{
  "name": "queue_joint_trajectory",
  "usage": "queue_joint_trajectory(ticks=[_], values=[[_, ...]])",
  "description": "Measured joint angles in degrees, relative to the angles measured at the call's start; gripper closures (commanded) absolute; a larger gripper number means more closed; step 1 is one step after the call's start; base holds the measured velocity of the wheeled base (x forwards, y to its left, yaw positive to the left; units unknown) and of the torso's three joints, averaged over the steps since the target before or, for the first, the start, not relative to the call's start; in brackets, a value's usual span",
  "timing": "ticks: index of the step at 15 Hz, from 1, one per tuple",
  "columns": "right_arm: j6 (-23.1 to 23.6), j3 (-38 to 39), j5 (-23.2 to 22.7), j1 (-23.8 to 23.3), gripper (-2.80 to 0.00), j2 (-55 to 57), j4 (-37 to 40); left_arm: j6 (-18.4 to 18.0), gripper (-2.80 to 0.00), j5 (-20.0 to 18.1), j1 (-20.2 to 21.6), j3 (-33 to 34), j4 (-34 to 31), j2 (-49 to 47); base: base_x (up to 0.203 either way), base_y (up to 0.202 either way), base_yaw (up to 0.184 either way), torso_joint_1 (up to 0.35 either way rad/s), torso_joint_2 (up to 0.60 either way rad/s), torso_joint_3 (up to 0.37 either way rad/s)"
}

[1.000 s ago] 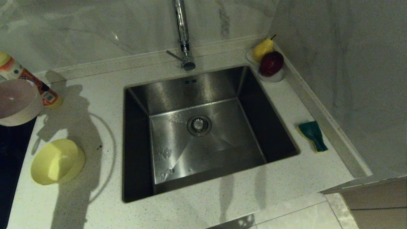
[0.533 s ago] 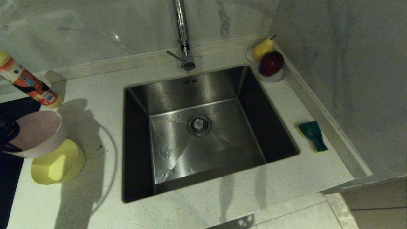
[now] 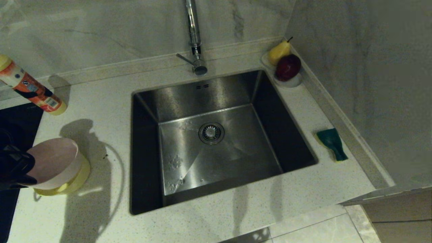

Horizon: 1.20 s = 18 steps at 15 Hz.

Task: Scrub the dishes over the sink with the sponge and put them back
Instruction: Place the bowl on the bowl

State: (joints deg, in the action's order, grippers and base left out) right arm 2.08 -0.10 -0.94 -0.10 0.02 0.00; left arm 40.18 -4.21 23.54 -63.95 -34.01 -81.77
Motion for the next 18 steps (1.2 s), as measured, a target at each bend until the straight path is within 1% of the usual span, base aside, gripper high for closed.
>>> queue_joint_trajectory(ticks=[3,6,9,11,13,18], values=[[0.0,0.0,0.0,0.0,0.0,0.0,0.0,-0.1,0.0,0.3,0.0,1.5,2.9,-0.1,0.0,0.0,0.0,0.0,0.0,0.0],[0.0,0.0,0.0,0.0,0.0,0.0,0.0,-0.7,0.0,0.5,0.2,2.0,3.1,0.0,0.0,0.0,0.0,0.0,0.0,0.0],[0.0,0.0,0.0,0.0,0.0,0.0,0.0,-2.0,0.0,1.1,0.7,4.1,3.4,0.2,0.0,0.0,0.0,0.0,0.0,0.0],[0.0,0.0,0.0,0.0,0.0,0.0,0.0,-3.1,0.0,1.3,1.5,5.8,5.5,0.1,0.0,0.0,0.0,0.0,0.0,0.0],[0.0,0.0,0.0,0.0,0.0,0.0,0.0,-4.3,0.0,1.2,3.0,6.8,9.0,-0.2,0.0,0.0,0.0,0.0,0.0,0.0],[0.0,0.0,0.0,0.0,0.0,0.0,0.0,-4.4,0.0,1.1,3.6,7.1,9.4,-0.4,0.0,0.0,0.0,0.0,0.0,0.0]])
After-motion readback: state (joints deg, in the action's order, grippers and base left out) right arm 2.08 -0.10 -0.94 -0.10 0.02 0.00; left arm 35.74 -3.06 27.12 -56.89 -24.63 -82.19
